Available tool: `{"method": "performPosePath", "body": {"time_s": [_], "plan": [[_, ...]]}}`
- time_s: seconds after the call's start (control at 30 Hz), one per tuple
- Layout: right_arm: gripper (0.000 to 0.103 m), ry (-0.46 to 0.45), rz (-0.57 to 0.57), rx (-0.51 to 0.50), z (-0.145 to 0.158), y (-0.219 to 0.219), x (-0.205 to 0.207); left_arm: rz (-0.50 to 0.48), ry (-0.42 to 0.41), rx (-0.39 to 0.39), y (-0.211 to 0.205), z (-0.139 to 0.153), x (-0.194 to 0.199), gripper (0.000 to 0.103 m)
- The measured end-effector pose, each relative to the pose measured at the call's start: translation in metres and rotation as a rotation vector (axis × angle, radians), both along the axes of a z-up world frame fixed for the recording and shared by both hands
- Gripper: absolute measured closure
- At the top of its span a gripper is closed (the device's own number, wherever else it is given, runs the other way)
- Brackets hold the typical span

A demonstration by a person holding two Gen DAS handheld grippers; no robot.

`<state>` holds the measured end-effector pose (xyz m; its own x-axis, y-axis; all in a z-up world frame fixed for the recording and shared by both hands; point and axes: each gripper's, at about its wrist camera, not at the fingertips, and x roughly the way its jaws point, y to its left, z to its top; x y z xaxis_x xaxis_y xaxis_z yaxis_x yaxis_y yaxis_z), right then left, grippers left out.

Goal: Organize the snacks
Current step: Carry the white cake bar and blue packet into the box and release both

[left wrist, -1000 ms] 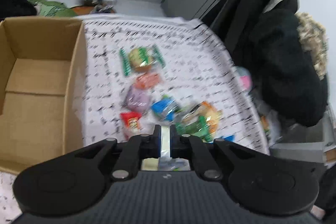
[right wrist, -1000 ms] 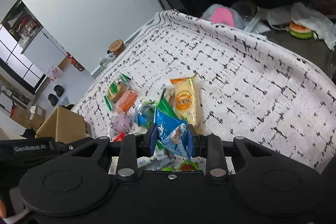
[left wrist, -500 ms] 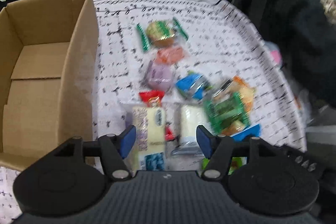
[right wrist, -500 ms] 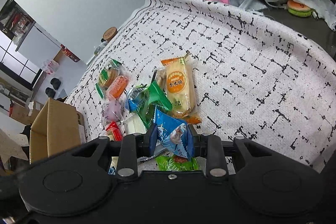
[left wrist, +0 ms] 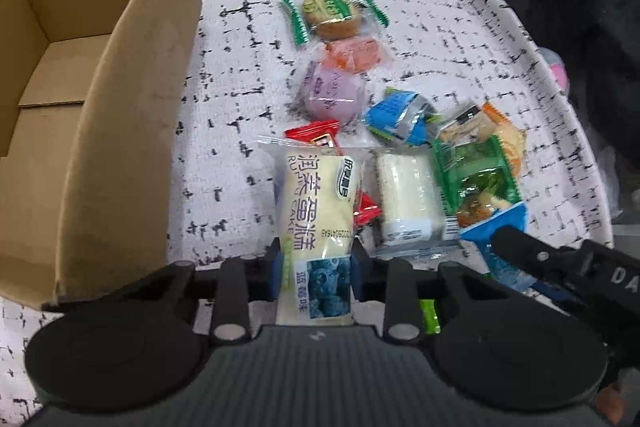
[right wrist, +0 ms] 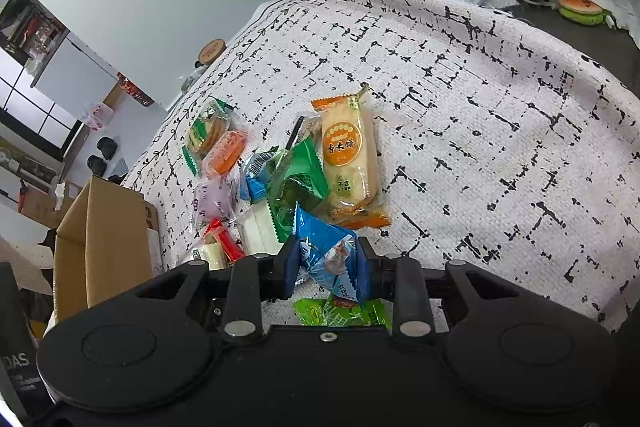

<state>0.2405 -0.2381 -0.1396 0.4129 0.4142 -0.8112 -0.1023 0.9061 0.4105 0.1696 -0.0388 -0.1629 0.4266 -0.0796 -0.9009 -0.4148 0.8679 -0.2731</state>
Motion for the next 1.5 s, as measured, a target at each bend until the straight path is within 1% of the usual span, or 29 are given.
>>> {"method": "performPosePath", "body": {"time_s": [0.13,0.33,0.53,0.8,1.13,1.5], "plan": [[0.074,-0.014,-0.001,0.008,0.003,-0.001,-0.001,-0.005,-0.042,-0.013,-0.002,0.013,0.000,0.074],[0.074,-0.057,-0.009,0.021,0.015,-0.001,-0.003,-0.005,-0.120,-0.026,0.004,0.042,0.000,0.074],[0.074,-0.125,0.008,0.042,0.036,0.008,-0.006,0.010,-0.188,-0.023,0.017,0.067,-0.003,0.074],[0.074,-0.168,0.016,0.046,0.050,0.022,-0.011,0.024,-0.254,-0.012,0.035,0.090,-0.009,0.074],[0.074,-0.210,0.059,0.073,0.065,0.054,-0.015,0.045,-0.312,-0.019,0.055,0.103,-0.015,0.074],[0.074,-0.212,0.117,0.133,0.069,0.104,-0.014,0.111,-0.331,-0.014,0.097,0.104,-0.023,0.074]]}}
